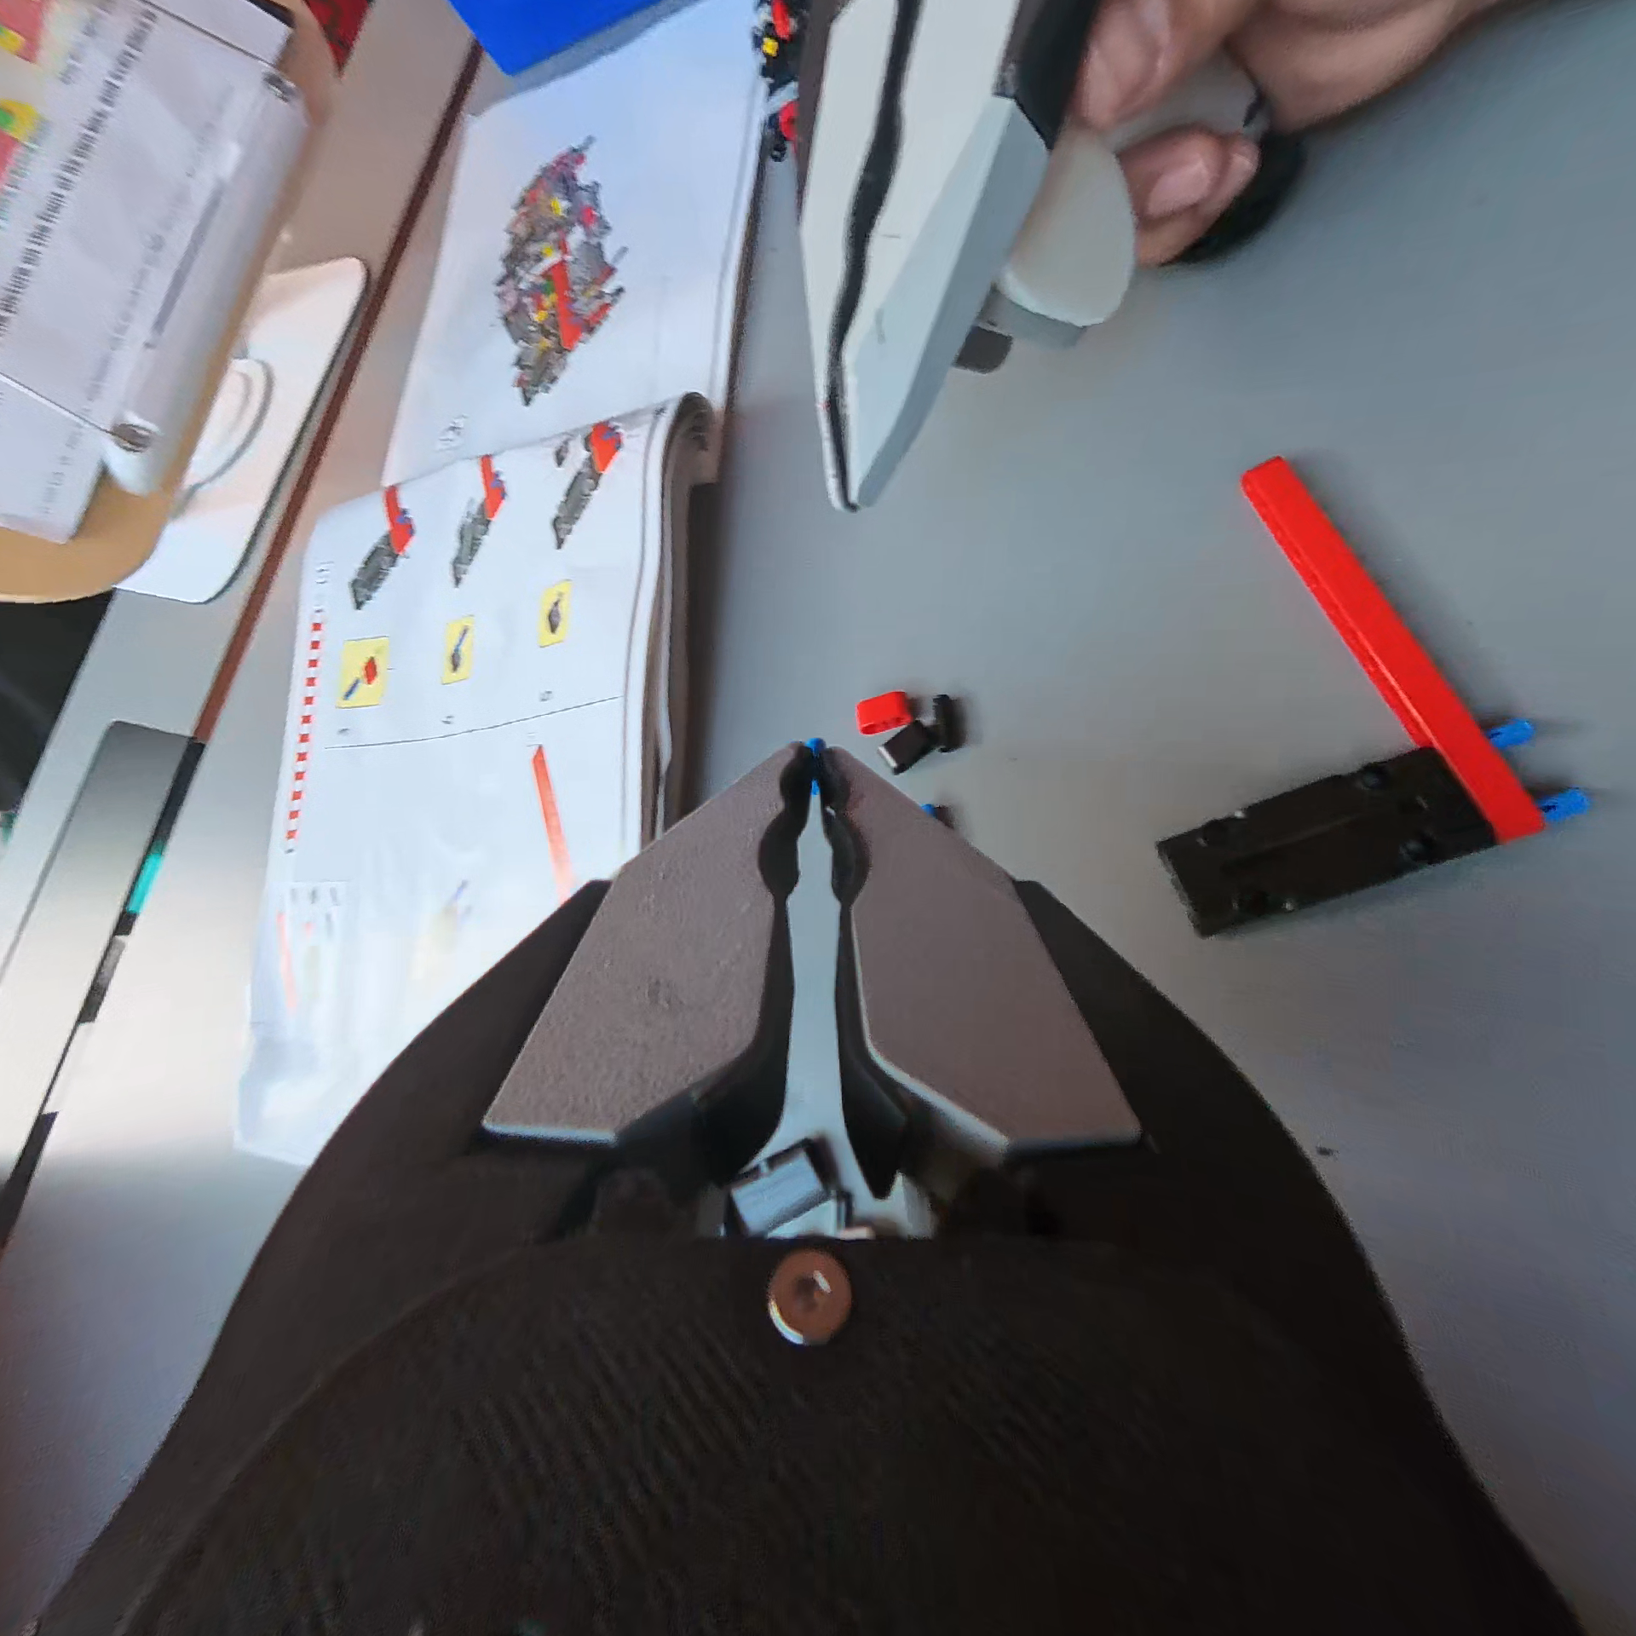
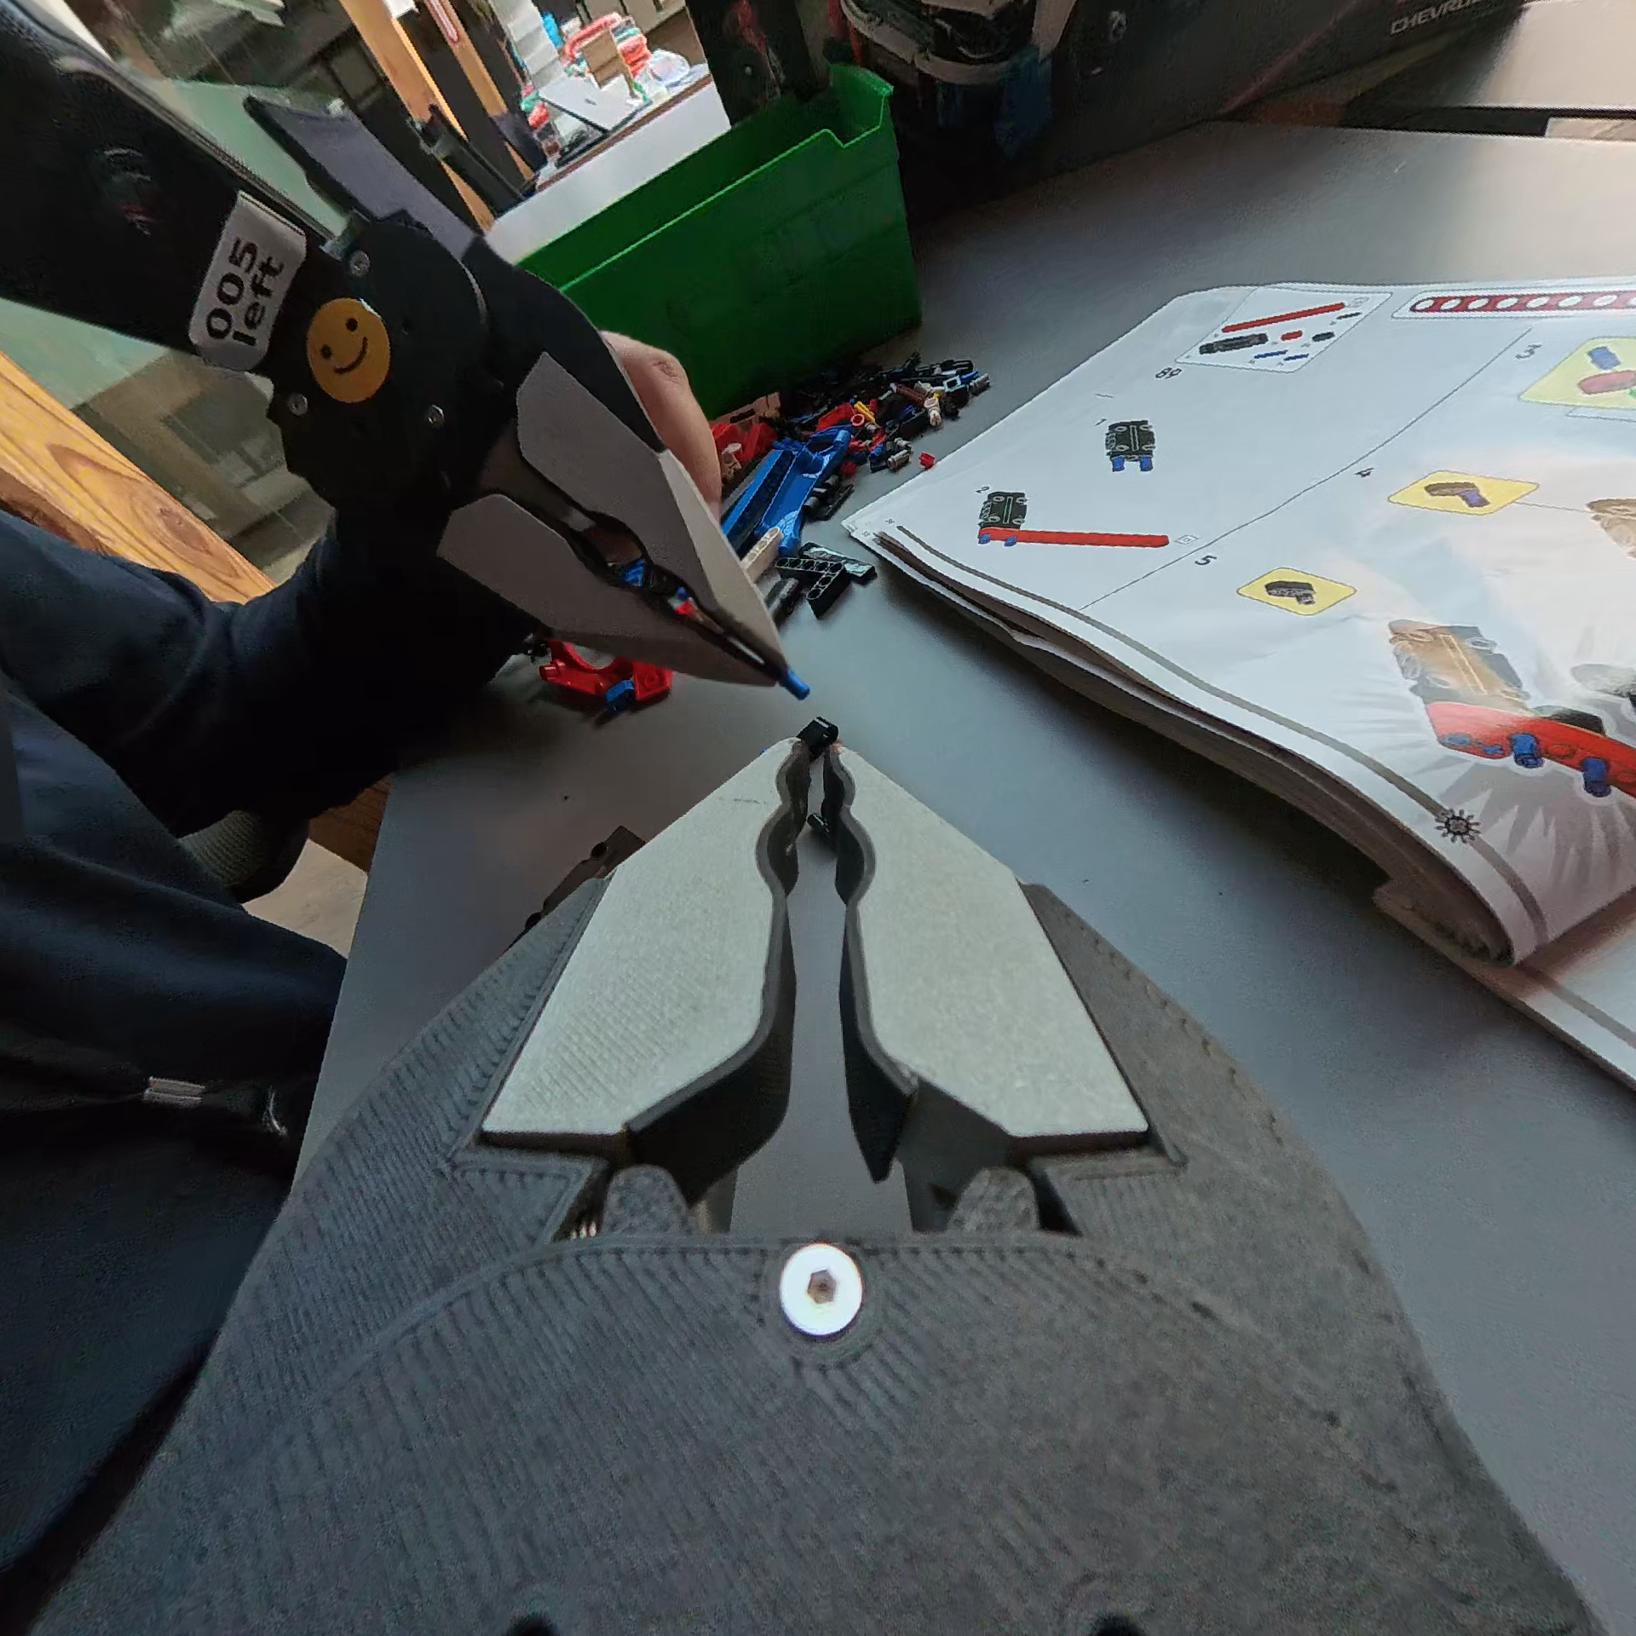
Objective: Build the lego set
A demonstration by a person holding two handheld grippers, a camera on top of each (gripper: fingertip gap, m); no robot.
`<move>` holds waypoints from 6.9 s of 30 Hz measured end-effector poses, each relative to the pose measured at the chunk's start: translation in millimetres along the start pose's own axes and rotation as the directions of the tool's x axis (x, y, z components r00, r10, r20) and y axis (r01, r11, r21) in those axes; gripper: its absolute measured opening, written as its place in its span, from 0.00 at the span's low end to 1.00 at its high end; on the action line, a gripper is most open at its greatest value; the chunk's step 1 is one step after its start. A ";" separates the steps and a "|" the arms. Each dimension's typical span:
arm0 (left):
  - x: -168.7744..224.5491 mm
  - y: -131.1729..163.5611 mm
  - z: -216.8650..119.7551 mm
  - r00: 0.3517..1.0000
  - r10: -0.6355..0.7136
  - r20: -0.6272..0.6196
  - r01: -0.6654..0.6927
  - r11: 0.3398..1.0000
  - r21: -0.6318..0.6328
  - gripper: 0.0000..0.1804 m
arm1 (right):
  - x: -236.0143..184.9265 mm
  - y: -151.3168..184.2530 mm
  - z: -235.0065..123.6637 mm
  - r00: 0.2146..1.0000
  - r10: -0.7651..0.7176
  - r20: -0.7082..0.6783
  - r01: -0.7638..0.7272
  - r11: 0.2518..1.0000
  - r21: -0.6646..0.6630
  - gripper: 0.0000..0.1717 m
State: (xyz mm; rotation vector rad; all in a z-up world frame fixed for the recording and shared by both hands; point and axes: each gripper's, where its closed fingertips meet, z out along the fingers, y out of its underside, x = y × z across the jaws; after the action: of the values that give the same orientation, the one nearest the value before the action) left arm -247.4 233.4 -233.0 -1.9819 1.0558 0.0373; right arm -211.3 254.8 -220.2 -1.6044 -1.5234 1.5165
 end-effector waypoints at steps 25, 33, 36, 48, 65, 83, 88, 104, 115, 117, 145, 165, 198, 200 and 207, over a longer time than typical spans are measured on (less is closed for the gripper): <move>38.6 8.1 15.7 0.976 -0.081 -0.204 0.069 0.996 -0.063 0.00 | -1.4 3.2 2.4 1.000 -0.016 -0.001 0.016 1.000 -0.023 0.00; 38.6 7.5 14.9 0.977 -0.077 -0.201 0.066 0.996 -0.063 0.00 | -0.8 3.3 2.4 1.000 -0.003 0.005 0.003 1.000 -0.025 0.00; 38.4 8.2 15.8 0.978 -0.077 -0.196 0.065 0.996 -0.067 0.00 | -1.1 3.5 2.5 1.000 -0.003 0.007 0.003 1.000 -0.026 0.00; 42.5 6.2 17.5 0.975 -0.067 -0.212 0.056 0.997 -0.058 0.00 | -2.1 4.8 3.4 1.000 -0.020 0.003 0.020 0.999 -0.035 0.00; 47.4 8.9 20.3 0.972 -0.061 -0.228 0.045 0.996 -0.074 0.00 | -2.8 6.2 4.7 0.999 -0.032 -0.002 0.032 0.998 -0.046 0.00; 8.2 26.9 7.0 0.978 -0.172 -0.115 0.161 0.982 -0.103 0.00 | -1.2 8.8 5.5 0.997 -0.071 -0.034 0.069 0.995 -0.068 0.00; 9.3 7.1 8.3 0.977 -0.180 -0.113 0.180 0.984 -0.017 0.00 | 0.5 12.2 7.0 0.994 -0.097 -0.049 0.092 0.991 -0.097 0.02; 3.0 16.4 16.3 0.970 -0.227 -0.086 0.223 0.974 -0.045 0.00 | 13.5 28.6 28.2 0.950 -0.311 -0.001 0.294 0.901 -0.318 0.10; -8.8 20.1 9.5 0.968 -0.248 -0.043 0.247 0.968 -0.042 0.00 | 16.8 39.3 42.8 0.903 -0.395 0.167 0.427 0.794 -0.433 0.11; -7.3 20.9 10.6 0.967 -0.250 -0.052 0.248 0.968 -0.047 0.00 | 18.5 42.8 44.9 0.900 -0.399 0.174 0.433 0.784 -0.445 0.11; 7.4 15.4 16.4 0.974 -0.204 -0.098 0.201 0.979 -0.045 0.00 | -3.8 61.9 19.1 0.909 -0.397 0.126 0.411 0.804 -0.430 0.08; 6.1 12.5 17.2 0.972 -0.215 -0.099 0.214 0.977 -0.023 0.00 | -1.1 65.4 10.1 0.879 -0.457 0.137 0.468 0.767 -0.439 0.12; 8.7 -47.0 -10.3 0.999 0.021 0.025 -0.028 0.952 0.305 0.00 | -27.0 -4.9 8.7 0.958 -0.232 0.170 0.243 0.969 -0.051 0.04; 9.6 -48.7 -11.5 0.999 0.031 0.030 -0.039 0.949 0.314 0.00 | -29.1 -8.7 7.5 0.957 -0.225 0.182 0.234 0.972 -0.026 0.05; 13.6 -55.4 -17.5 0.999 0.047 0.019 -0.050 0.933 0.355 0.00 | -36.6 -15.9 4.7 0.949 -0.212 0.232 0.210 0.977 0.031 0.04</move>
State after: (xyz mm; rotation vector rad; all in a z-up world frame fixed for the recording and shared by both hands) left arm -206.7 226.9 -189.9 -1.6264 1.0248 -0.1110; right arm -213.8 224.9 -193.4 -1.2455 -1.7513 1.6301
